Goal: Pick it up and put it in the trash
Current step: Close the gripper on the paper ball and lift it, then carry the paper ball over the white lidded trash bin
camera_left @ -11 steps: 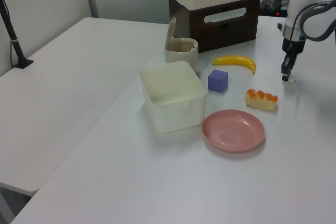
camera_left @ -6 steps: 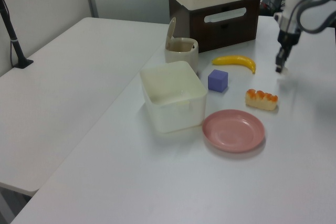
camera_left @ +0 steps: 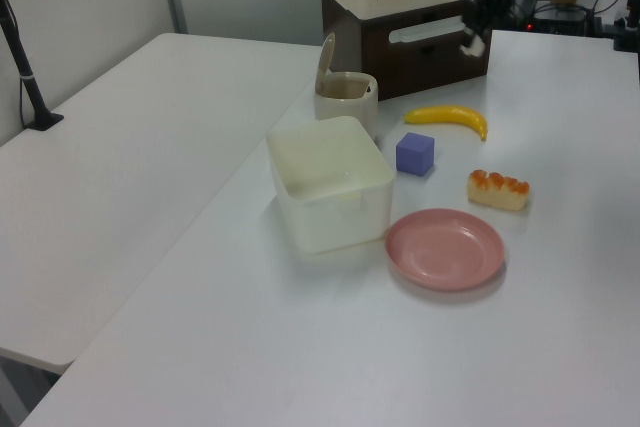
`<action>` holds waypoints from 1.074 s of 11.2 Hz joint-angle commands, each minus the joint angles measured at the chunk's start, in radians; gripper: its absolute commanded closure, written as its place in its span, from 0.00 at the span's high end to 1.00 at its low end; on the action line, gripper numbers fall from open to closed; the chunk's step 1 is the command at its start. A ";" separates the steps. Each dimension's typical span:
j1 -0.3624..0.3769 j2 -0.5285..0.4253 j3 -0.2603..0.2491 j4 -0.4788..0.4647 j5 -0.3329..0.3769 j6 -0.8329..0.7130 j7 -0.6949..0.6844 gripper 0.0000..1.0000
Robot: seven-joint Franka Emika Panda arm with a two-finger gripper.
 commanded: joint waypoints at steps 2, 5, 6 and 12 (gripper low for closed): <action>0.096 0.230 -0.010 0.258 -0.058 -0.033 0.241 0.00; 0.140 0.396 -0.010 0.451 -0.160 -0.080 0.439 0.00; 0.139 0.428 -0.012 0.503 -0.177 -0.079 0.514 0.00; 0.137 0.568 -0.015 0.649 -0.250 -0.007 0.772 0.00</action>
